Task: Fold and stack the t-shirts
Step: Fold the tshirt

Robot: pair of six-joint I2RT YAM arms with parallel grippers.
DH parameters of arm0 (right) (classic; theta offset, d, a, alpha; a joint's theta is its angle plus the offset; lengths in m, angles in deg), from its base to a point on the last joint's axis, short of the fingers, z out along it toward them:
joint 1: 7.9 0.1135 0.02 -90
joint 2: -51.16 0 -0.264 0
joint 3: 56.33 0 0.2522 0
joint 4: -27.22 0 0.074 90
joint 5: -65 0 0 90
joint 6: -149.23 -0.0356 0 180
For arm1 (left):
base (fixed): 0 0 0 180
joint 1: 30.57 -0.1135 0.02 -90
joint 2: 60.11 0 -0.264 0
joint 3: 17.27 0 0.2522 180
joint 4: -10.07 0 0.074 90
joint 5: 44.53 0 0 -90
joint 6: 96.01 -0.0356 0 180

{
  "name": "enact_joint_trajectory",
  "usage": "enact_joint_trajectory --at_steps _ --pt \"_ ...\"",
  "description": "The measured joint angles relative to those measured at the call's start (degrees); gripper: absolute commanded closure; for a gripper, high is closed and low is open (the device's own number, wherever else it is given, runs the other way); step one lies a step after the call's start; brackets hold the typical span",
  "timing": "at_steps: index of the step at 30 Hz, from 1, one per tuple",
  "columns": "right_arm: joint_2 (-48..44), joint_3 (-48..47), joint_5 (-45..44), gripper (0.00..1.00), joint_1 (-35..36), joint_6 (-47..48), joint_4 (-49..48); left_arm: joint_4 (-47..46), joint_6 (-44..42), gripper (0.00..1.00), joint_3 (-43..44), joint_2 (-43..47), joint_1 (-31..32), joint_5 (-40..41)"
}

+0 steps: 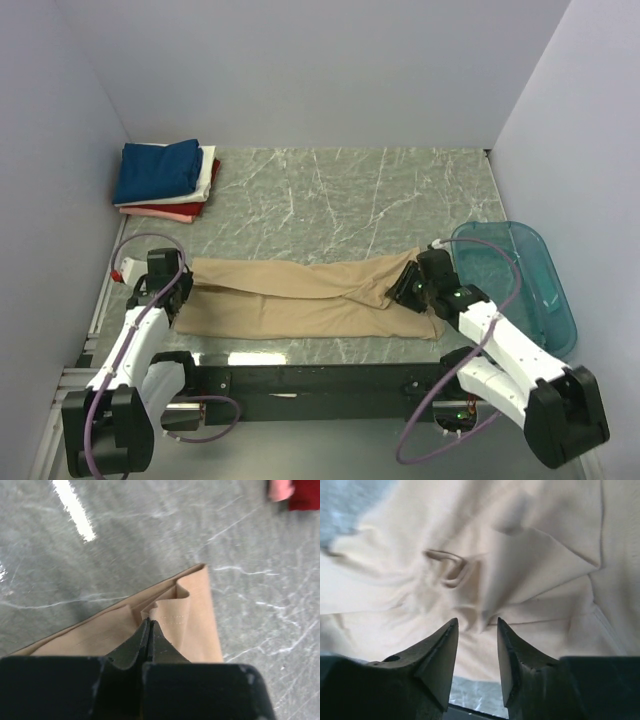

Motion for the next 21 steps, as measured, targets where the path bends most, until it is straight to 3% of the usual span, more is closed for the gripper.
enact_joint_trajectory --at_steps 5,11,21 --pt "-3.98 -4.33 -2.99 0.54 -0.02 0.35 3.21 0.33 -1.53 1.00 1.36 1.05 0.00 0.26" --pt "5.73 -8.85 -5.09 0.55 -0.02 1.22 3.98 0.55 -3.08 0.99 2.40 1.09 0.00 0.59" --pt "9.07 -10.08 -5.51 0.55 0.24 1.18 3.48 0.26 -4.15 0.99 2.73 0.39 0.00 -0.11"
